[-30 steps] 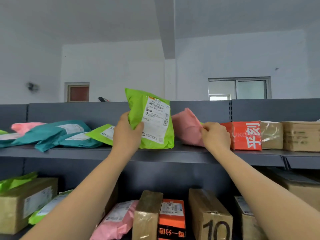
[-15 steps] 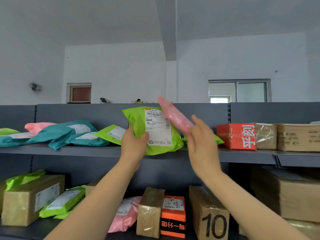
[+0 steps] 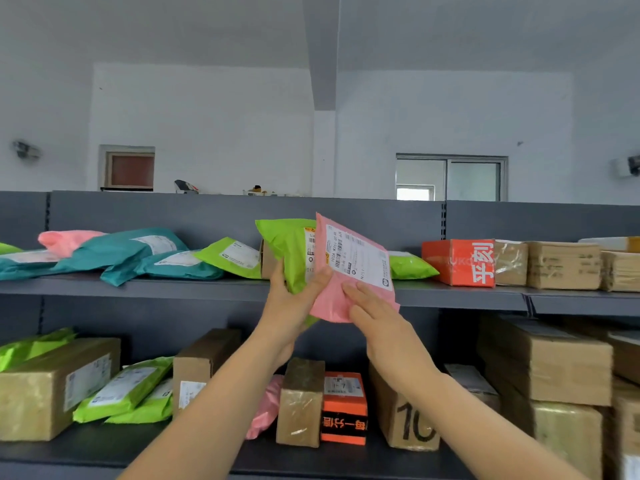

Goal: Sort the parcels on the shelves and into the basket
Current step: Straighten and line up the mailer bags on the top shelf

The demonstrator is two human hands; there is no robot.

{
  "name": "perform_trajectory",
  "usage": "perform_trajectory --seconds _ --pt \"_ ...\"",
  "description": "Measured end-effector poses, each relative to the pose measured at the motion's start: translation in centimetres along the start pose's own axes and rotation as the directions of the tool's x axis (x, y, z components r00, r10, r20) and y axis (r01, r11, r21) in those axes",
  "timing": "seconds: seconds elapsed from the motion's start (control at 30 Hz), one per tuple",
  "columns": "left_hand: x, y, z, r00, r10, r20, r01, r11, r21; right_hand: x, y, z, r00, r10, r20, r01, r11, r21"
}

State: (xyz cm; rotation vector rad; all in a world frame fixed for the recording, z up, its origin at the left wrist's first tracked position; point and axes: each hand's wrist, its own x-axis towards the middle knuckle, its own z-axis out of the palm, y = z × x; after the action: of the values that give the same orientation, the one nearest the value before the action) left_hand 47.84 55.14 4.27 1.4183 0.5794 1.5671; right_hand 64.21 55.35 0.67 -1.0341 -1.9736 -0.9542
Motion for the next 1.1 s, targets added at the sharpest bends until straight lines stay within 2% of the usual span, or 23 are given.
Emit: perform_trajectory --seconds 0.07,0.13,0.23,0.4,0.53,0.63,0.83,1.1 --pt "-0.1 -0.1 -0.3 0.999 -0.025 0.024 0.025 1.000 -0.001 -0.1 0.1 -0.4 1.000 0.006 0.027 -0.006 1.000 0.024" --pt "0.0 -0.4 -0.5 0.999 -0.018 -0.048 0.022 0.996 0.081 -0.1 0.1 -0.8 0.999 -0.002 0.053 0.000 0.999 0.045" --pt "0.3 -0.7 -0.7 0.979 0.105 -0.174 -0.055 0.961 0.270 -0.2 -0.1 -1.7 0.999 0.015 0.035 -0.018 0.997 0.069" --pt "0.4 0.1 -0.6 0.894 0.351 -0.278 -0.222 0.887 0.404 -0.5 0.7 -3.8 0.944 0.322 0.074 -0.330 0.900 0.286" --pt "0.8 0.8 0.3 0.834 0.463 -0.299 -0.324 0.851 0.413 0.1 3.4 -4.0 0.871 0.491 0.017 -0.468 0.820 0.330" --pt "1.9 1.1 1.1 0.806 0.520 -0.281 -0.369 0.814 0.448 1.1 6.1 -3.9 0.838 0.545 -0.010 -0.510 0.791 0.338" --pt "5.4 1.8 2.6 0.743 0.569 -0.353 -0.360 0.784 0.505 3.6 13.0 -1.5 0.819 0.553 0.155 -0.574 0.796 0.193" --pt "7.8 2.2 3.9 0.675 0.622 -0.396 -0.288 0.716 0.636 8.0 17.1 2.2 0.831 0.382 0.405 -0.421 0.907 0.008"
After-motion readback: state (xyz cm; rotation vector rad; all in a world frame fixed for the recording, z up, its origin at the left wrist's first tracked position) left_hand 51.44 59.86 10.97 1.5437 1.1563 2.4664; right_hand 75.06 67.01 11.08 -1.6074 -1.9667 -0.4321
